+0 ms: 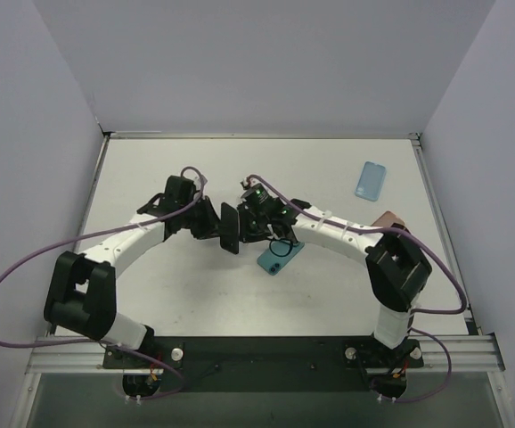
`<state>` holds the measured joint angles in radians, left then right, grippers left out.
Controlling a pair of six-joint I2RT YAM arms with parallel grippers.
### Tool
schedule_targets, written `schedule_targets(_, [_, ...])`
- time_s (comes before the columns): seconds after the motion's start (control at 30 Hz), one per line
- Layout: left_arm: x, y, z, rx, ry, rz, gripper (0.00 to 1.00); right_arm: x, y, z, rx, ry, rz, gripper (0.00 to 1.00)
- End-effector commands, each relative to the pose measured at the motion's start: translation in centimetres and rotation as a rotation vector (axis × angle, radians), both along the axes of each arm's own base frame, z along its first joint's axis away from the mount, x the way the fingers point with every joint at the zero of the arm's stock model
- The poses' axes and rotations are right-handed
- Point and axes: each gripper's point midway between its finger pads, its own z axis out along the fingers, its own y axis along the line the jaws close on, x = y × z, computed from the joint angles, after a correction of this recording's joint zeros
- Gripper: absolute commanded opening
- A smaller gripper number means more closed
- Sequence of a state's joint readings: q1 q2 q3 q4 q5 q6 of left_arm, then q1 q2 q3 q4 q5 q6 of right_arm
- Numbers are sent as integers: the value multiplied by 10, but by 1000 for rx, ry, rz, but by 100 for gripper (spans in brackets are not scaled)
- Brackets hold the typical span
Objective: Take the phone out of the phone case
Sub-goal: Remove the phone case from the phone, then place the phone case at the center of the board.
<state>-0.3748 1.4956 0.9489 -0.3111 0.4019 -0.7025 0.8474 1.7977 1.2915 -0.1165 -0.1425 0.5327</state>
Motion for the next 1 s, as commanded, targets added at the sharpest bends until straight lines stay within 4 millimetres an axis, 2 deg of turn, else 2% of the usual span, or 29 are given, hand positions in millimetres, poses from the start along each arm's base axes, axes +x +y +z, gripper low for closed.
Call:
schedule_targets(0.0, [-24,-1,51,-140,-15,-67,0,49,-50,4,-69,-50,-213,0])
schedule_targets(0.17, [-19,19,61,-108,-42,-20,0,51,-57,8,-67,-56,-226,0])
schedule_targets(0.33, [-20,25,54,-114,-21,-13,0,58,-61,21,-40,-72,-253,0])
schedule_targets(0.47, [-18,28,53,-127,-36,-16,0,65,-74,28,-13,-65,-295,0])
schedule_targets(0.6, [-11,27,52,-163,-39,-33,0,73,-103,38,33,-59,-366,0])
schedule_targets(0.63, [-7,27,47,-167,-28,-34,0,72,-110,35,36,-52,-381,0])
schedule_targets(0.7, [4,24,51,-185,-53,-47,0,76,-127,41,72,-46,-424,0])
schedule_targets(0.73, [9,22,45,-189,-38,-48,0,78,-132,43,90,-50,-439,0])
schedule_targets(0.8, [24,16,52,-226,-74,-57,0,77,-146,42,120,-33,-463,0])
schedule_targets(0.83, [32,14,45,-230,-61,-53,0,85,-159,44,146,-35,-502,0])
schedule_targets(0.9, [51,11,48,-243,-90,-47,0,88,-168,42,180,-11,-519,0])
schedule_targets(0.93, [58,11,33,-236,-52,-35,0,99,-185,44,203,-10,-566,0])
schedule_targets(0.97, [64,10,30,-234,-48,-37,0,105,-191,40,209,3,-584,0])
